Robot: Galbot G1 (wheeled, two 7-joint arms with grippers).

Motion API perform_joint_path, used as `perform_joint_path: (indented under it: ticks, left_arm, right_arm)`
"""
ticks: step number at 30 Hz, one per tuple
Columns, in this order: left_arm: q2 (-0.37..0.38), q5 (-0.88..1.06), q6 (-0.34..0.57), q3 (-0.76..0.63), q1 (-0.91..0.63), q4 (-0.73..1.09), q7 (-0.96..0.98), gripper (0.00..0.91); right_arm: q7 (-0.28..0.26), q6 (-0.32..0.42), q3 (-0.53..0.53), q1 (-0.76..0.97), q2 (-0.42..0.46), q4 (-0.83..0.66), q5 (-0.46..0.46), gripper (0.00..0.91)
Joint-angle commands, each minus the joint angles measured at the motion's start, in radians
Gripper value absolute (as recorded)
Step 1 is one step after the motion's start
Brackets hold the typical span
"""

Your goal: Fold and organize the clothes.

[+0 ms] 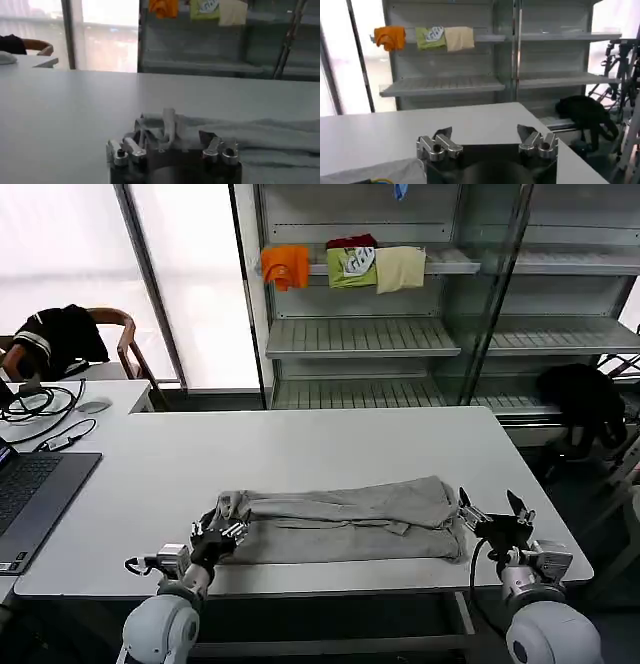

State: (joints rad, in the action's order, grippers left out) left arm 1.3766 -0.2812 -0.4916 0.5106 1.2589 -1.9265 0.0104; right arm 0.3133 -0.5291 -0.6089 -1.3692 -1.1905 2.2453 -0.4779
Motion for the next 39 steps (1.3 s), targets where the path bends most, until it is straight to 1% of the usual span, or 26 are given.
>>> perform_joint_path:
  ticks: [1,3,9,10,11,12,13,27,37,39]
  left_arm:
    - [0.008,0.003,0.004,0.003,0.005,0.017,-0.003,0.282]
    - [0.008,0.004,0.005,0.004,0.005,0.024,-0.007,0.312]
    - [0.009,0.007,0.008,0.010,-0.006,0.057,-0.022,0.312]
    - [0.009,0.006,0.009,0.011,-0.005,0.059,-0.024,0.242]
    - [0.009,0.007,0.012,0.010,-0.004,0.060,-0.027,0.151]
    - [0.009,0.008,0.014,0.010,-0.003,0.063,-0.028,0.040]
    - [0.009,0.008,0.016,0.010,-0.004,0.065,-0.028,0.030]
    - [-0.001,0.019,0.051,0.032,-0.013,0.110,-0.046,0.010]
    - [-0.042,0.012,0.080,0.085,-0.022,0.154,-0.060,0.010]
    - [-0.080,-0.001,0.078,0.118,-0.037,0.167,-0.059,0.010]
  right_arm:
    - [-0.001,-0.001,-0.003,-0.009,0.001,0.012,-0.002,0.907]
    - [-0.002,0.000,-0.007,-0.014,0.003,0.013,-0.003,0.907]
    - [-0.003,0.000,-0.018,-0.026,0.009,0.021,-0.012,0.907]
    - [-0.003,0.001,-0.017,-0.027,0.009,0.021,-0.012,0.907]
    - [-0.003,0.001,-0.017,-0.028,0.009,0.020,-0.012,0.907]
    - [-0.003,0.001,-0.017,-0.028,0.009,0.020,-0.012,0.907]
    - [-0.003,0.002,-0.014,-0.028,0.009,0.017,-0.011,0.907]
    - [-0.002,0.008,0.010,-0.005,0.010,-0.013,-0.005,0.907]
    - [-0.001,0.012,0.030,0.012,0.004,-0.035,0.002,0.907]
    - [-0.001,0.012,0.034,0.015,0.006,-0.038,0.002,0.907]
